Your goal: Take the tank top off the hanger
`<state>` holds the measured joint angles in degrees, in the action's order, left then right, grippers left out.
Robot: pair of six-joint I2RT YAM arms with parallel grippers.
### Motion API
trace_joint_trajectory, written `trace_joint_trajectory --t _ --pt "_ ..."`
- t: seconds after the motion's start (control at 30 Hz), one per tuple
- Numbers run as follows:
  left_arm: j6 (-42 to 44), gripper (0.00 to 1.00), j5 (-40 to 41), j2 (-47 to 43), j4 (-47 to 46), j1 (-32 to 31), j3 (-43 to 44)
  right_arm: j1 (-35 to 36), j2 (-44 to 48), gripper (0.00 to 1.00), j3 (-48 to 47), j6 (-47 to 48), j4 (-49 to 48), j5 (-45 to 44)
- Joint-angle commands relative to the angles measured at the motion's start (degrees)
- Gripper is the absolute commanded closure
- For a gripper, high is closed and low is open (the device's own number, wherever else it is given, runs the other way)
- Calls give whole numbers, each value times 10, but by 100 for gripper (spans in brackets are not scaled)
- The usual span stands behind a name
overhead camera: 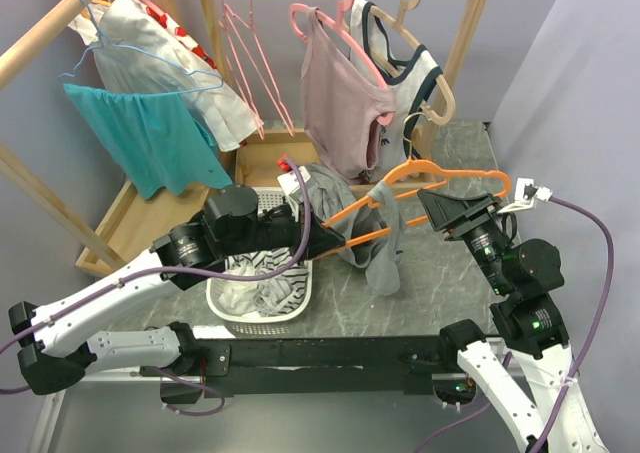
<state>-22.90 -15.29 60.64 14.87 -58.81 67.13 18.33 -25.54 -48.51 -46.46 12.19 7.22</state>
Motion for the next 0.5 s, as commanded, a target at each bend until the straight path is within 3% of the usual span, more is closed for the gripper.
trace_joint_trajectory --t 0.0,0.2,0.27,0.4,0.47 --pt "-18 99 -40 -6 -82 -3 -2 -4 -6 48 3 2 -44 8" --pt "-22 99 -80 1 -98 -3 -7 -3 -15 48 13 0 -61 7" --pt "-22 99 -84 3 -96 -3 -7 -4 -21 59 11 -3 -66 7" --pt "-12 99 -81 4 -85 -3 -6 -3 -22 96 5 0 -60 6" --pt "-8 98 -77 11 -75 -3 -3 -4 -20 97 5 0 -53 2"
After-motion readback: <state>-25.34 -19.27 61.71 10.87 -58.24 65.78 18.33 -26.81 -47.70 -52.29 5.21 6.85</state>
